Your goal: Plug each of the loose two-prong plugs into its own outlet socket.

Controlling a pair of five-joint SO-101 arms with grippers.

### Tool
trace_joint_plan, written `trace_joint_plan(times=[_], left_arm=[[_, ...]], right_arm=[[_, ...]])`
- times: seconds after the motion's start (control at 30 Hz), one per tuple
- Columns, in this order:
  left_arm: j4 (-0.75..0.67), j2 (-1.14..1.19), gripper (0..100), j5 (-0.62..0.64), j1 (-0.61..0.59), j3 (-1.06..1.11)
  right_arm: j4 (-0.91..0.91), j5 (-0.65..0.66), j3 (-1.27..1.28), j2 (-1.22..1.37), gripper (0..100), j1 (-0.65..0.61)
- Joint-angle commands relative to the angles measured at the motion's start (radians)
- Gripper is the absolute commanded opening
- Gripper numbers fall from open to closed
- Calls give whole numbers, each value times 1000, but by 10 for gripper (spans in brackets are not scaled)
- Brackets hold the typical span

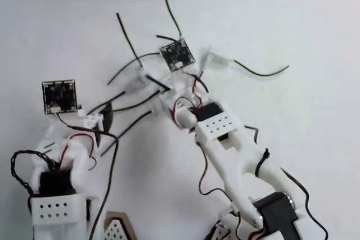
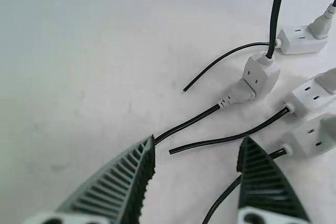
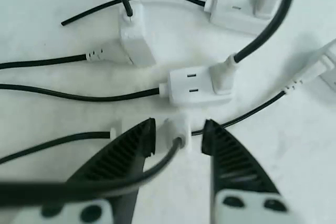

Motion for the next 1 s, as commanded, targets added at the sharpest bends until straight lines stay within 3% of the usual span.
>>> trace_joint_plan(times=[0.0,0.1,0.2,0.37,0.43,0.67,0.9,0.97], left_arm=[[-23,-15,256,6,-8,-3],[-8,-22,256,5,-15,-52],[95,-90,252,5,-12,-147],[207,-314,244,5,-12,-252],[212,-420,194,-6,-12,-250],[256,-463,23,-141,-13,-255],[328,-463,27,-155,-10,-242],[322,-463,27,-235,-10,-201]], right_arm=[[81,-2,-63,-64,153,-8],[180,-2,-63,-171,92,-15],[289,2,-61,-340,11,-13],[472,6,-61,-647,18,-10],[509,6,-46,-742,18,-13],[522,8,164,-974,18,-10],[521,8,419,-1254,18,-10],[519,8,488,-1346,20,-8]])
